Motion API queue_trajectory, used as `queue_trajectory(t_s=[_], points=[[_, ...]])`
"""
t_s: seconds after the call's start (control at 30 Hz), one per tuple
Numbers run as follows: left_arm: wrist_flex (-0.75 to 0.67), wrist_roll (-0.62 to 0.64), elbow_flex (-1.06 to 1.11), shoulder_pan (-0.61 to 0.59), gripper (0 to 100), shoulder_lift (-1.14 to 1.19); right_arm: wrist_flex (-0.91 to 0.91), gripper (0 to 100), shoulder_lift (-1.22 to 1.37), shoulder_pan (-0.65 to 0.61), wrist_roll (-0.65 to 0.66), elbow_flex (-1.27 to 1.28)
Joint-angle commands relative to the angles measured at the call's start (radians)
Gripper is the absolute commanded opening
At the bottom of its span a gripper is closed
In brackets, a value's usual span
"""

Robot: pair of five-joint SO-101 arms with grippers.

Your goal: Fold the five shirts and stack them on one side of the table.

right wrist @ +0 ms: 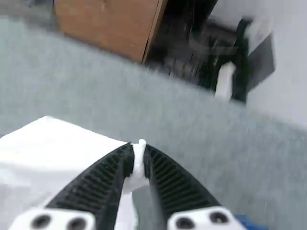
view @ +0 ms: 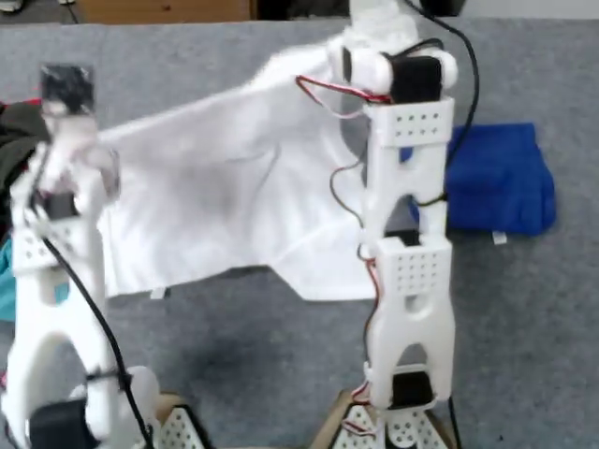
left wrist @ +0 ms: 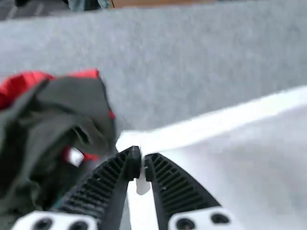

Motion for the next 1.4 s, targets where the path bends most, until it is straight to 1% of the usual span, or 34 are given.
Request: queue_trajectory(t_s=[0.0, 0.1, 0.17, 0.27, 0.33, 0.47, 0.6, 0.7, 0.87, 1.0, 1.13, 1.27, 1.37], points=[[0.008, 0.002, 0.217, 0.025, 3, -0.167, 0.112, 1.3, 0.001, 0.011, 0.057, -0.007], [0.014, 0.002, 0.386, 0.03, 3, -0.299, 0.114, 1.3, -0.028, 0.029, 0.083, 0.093], [0.014, 0.002, 0.483, 0.022, 3, -0.388, 0.114, 1.3, -0.077, 0.029, 0.084, 0.209], [0.015, 0.002, 0.618, 0.027, 3, -0.516, 0.112, 1.3, -0.197, 0.026, 0.094, 0.447], [0.015, 0.002, 0.699, 0.03, 3, -0.589, 0.11, 1.3, -0.283, 0.026, 0.132, 0.627], [0.021, -0.002, 0.797, 0.021, 3, -0.687, 0.069, 1.3, -0.433, 0.058, 0.181, 0.934], [0.123, -0.075, 0.806, 0.025, 3, -0.735, -0.031, 1.3, -0.604, 0.087, 0.196, 1.199], [0.126, -0.097, 0.806, 0.022, 3, -0.738, -0.1, 1.3, -0.731, 0.087, 0.247, 1.4], [0.124, -0.103, 0.806, 0.021, 3, -0.738, -0.27, 1.3, -0.906, 0.091, 0.253, 1.753], [0.137, -0.19, 0.765, -0.002, 3, -0.736, -0.371, 1.3, -0.998, 0.097, 0.253, 1.971], [0.164, -0.247, 0.763, -0.035, 3, -0.736, -0.428, 1.3, -1.061, 0.133, 0.249, 2.111], [0.164, -0.258, 0.791, -0.035, 3, -0.736, -0.473, 1.3, -1.096, 0.187, 0.252, 2.199], [0.163, -0.259, 0.808, -0.041, 3, -0.736, -0.479, 1.3, -1.116, 0.19, 0.253, 2.244]])
